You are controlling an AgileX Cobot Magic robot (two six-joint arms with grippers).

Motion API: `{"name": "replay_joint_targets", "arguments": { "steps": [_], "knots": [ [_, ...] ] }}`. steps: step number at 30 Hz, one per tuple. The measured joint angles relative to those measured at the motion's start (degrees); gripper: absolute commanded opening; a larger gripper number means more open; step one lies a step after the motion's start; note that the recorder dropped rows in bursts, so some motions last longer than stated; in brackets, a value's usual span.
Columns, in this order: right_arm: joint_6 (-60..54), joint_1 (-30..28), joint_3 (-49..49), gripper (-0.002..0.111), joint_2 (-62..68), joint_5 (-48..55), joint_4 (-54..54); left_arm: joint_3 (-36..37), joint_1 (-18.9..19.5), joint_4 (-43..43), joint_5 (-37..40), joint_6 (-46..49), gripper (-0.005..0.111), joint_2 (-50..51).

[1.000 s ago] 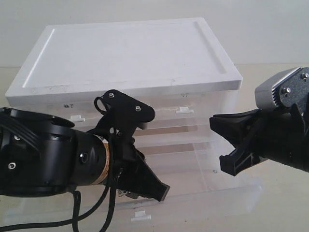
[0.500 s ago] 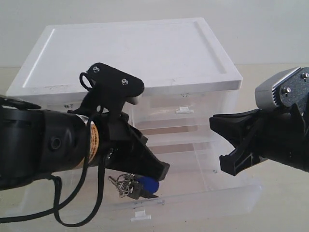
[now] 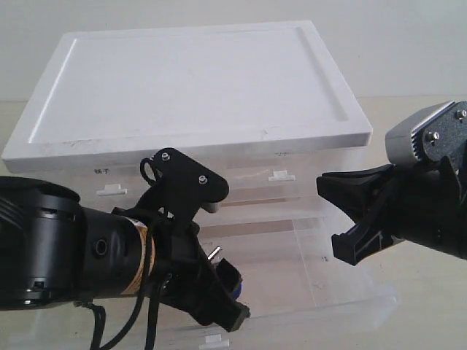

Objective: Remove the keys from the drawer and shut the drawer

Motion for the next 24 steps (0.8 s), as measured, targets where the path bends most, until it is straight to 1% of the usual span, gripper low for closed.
{"name": "replay_joint_targets", "arguments": {
  "steps": [4, 6, 7, 9, 13, 16, 19, 24],
  "knots": [
    [0.09, 0.0, 0.0, 0.0, 0.0, 0.0, 0.0, -0.25, 0.0, 2.38, 0.75, -2.39, 0.07, 1.08],
    [0.09, 0.0, 0.0, 0.0, 0.0, 0.0, 0.0, -0.37, 0.11, 3.05, 0.75, -3.57, 0.066, 1.08],
    [0.09, 0.0, 0.0, 0.0, 0.0, 0.0, 0.0, -0.37, 0.26, 3.18, 0.75, -3.84, 0.062, 1.08],
    [0.09, 0.0, 0.0, 0.0, 0.0, 0.0, 0.0, -0.37, 0.36, 3.18, 0.48, -4.45, 0.048, 1.08],
    [0.09, 0.0, 0.0, 0.0, 0.0, 0.0, 0.0, -0.62, 0.36, 3.18, 0.24, -4.59, 0.006, 1.08],
    [0.09, 0.0, 0.0, 0.0, 0.0, 0.0, 0.0, -0.73, 0.36, 4.74, 1.5, -4.41, 0.005, 1.08],
    [0.25, 0.0, 0.0, 0.0, 0.0, 0.0, 0.0, -0.73, 0.36, 5.81, 5.13, -4.25, 0.005, 1.08],
    [0.39, 0.0, 0.0, 0.0, 0.0, 0.0, 0.0, -0.83, 0.36, 7.25, 7.16, -6.16, 0.005, -0.53]
  ]
}}
